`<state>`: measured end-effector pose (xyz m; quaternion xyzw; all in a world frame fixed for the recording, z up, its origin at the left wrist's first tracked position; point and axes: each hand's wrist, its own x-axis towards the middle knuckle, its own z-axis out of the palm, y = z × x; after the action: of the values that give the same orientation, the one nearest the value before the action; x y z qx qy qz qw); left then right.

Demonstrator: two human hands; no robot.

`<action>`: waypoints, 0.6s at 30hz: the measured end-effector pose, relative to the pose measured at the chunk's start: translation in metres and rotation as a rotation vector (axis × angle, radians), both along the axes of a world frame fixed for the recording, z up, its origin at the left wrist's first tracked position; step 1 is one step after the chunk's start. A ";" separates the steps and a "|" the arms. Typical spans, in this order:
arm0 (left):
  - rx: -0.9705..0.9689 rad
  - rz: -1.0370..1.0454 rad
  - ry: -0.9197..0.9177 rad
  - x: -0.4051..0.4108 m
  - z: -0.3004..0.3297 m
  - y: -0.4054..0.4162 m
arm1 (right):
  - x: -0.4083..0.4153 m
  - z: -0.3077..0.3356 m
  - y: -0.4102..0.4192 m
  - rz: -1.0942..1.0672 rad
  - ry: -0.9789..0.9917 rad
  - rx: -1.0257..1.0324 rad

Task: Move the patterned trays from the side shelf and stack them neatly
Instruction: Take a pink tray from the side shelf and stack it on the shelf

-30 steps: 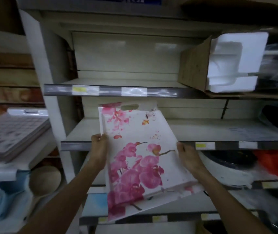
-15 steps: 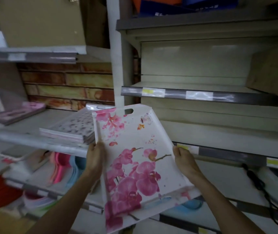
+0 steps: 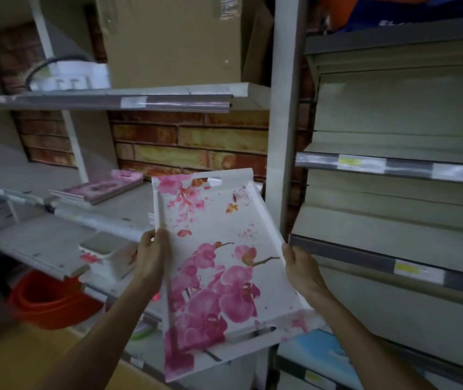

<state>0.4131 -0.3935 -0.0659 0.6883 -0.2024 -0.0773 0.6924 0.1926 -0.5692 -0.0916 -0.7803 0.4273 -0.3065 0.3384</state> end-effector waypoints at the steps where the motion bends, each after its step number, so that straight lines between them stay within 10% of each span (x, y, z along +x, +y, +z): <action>1: 0.012 0.001 0.011 0.014 0.000 0.007 | 0.015 0.001 0.005 0.006 -0.010 -0.011; 18: 0.077 -0.223 -0.098 0.172 0.003 0.053 | 0.206 0.012 0.025 -0.073 -0.161 0.076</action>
<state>0.5849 -0.3401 -0.0629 0.6906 -0.3080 -0.1277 0.6418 0.3982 -0.5442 -0.0798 -0.7235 0.4382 -0.3640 0.3898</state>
